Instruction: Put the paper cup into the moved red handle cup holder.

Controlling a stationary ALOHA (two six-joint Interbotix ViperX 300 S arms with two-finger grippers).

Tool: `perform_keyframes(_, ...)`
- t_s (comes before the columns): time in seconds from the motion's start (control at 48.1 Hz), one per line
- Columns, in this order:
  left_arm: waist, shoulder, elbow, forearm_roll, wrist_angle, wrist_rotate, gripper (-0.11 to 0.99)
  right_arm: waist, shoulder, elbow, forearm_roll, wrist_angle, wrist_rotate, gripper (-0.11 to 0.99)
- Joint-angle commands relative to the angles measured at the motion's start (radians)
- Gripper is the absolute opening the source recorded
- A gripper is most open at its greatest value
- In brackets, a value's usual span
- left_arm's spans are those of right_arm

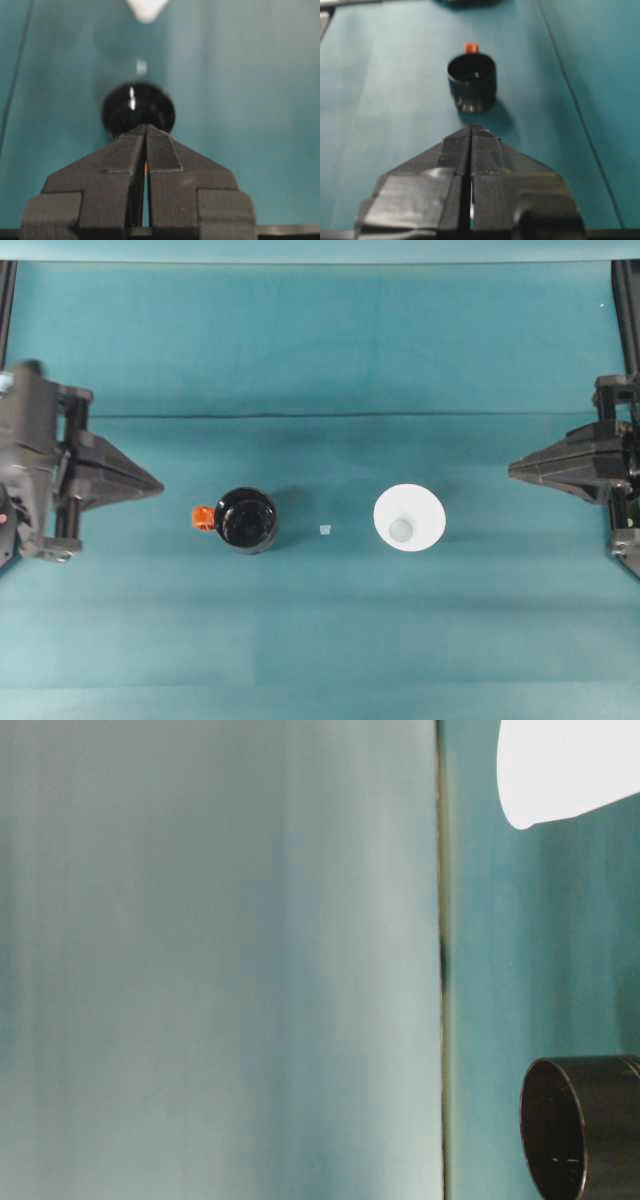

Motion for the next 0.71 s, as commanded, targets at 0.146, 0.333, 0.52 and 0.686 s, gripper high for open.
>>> perform_keyframes(0.146, 0.006, 0.038, -0.052, 0.003, 0.060, -0.015, 0.03, -0.006, 0.003, -0.025, 0.002, 0.020, 0.015, -0.11)
perform_keyframes(0.333, 0.021, 0.060, -0.066, 0.003, 0.081, -0.032, 0.03, -0.021, 0.003, -0.025, 0.002, 0.040, 0.015, -0.11)
perform_keyframes(0.52, 0.020, 0.084, -0.078, 0.003, 0.089, -0.034, 0.03, -0.025, 0.003, -0.025, 0.002, 0.040, 0.015, -0.11)
perform_keyframes(0.686, 0.021, 0.124, -0.097, 0.003, 0.106, -0.037, 0.14, -0.025, 0.002, -0.025, 0.002, 0.041, 0.015, -0.11)
